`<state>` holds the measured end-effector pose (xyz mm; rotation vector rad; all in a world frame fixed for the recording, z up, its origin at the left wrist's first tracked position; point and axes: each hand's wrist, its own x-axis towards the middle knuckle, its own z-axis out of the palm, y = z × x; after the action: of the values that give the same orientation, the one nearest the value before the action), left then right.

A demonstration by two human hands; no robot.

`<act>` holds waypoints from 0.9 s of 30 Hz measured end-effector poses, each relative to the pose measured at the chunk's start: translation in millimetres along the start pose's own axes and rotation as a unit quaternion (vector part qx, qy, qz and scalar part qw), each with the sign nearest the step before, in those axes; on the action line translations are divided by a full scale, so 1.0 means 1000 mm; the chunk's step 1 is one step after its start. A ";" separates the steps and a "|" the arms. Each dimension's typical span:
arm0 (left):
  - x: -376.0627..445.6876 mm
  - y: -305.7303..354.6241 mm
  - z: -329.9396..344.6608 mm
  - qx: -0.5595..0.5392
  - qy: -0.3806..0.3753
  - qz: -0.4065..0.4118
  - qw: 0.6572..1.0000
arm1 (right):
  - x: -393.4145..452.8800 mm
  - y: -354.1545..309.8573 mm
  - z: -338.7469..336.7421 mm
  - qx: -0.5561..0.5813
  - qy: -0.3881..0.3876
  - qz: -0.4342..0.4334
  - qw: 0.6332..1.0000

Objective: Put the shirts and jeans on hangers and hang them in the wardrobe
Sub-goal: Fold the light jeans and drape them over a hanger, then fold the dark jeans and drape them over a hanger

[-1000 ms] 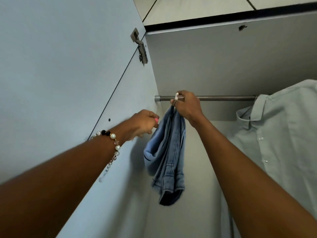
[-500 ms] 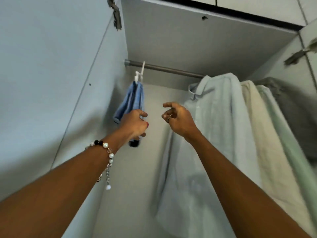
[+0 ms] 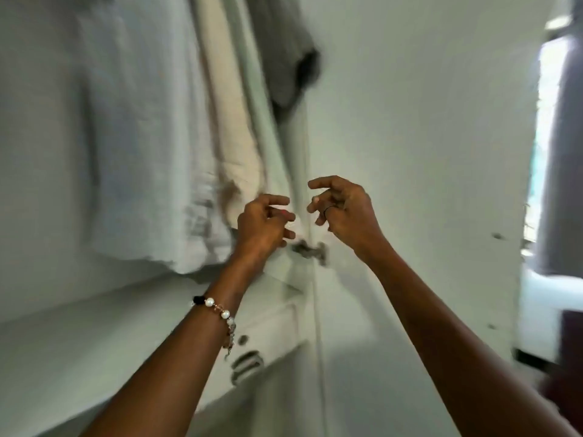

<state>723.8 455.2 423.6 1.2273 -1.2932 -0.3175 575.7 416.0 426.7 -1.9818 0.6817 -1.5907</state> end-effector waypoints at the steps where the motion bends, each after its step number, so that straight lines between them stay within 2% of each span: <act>1: -0.015 -0.004 0.045 -0.016 -0.031 -0.008 0.999 | -0.021 0.019 -0.037 -0.026 0.014 0.026 0.999; 5: -0.079 -0.004 0.198 -0.065 -0.147 -0.021 0.987 | -0.101 0.071 -0.167 -0.098 0.073 0.117 0.986; 8: -0.138 0.003 0.309 -0.101 -0.257 -0.034 0.960 | -0.170 0.103 -0.269 -0.172 0.118 0.167 0.964; 14: -0.265 0.034 0.500 -0.131 -0.397 -0.043 0.907 | -0.298 0.124 -0.441 -0.307 0.245 0.244 0.887; 19: -0.358 0.053 0.606 -0.153 -0.505 -0.063 0.847 | -0.392 0.125 -0.537 -0.331 0.364 0.306 0.815; 27: -0.453 0.052 0.745 -0.154 -0.632 -0.088 0.754 | -0.517 0.148 -0.631 -0.355 0.494 0.409 0.680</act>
<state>-75.3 449.4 69.6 0.7620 -2.1076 -1.6447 -150.9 599.9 72.1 -0.5980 2.4719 -1.7456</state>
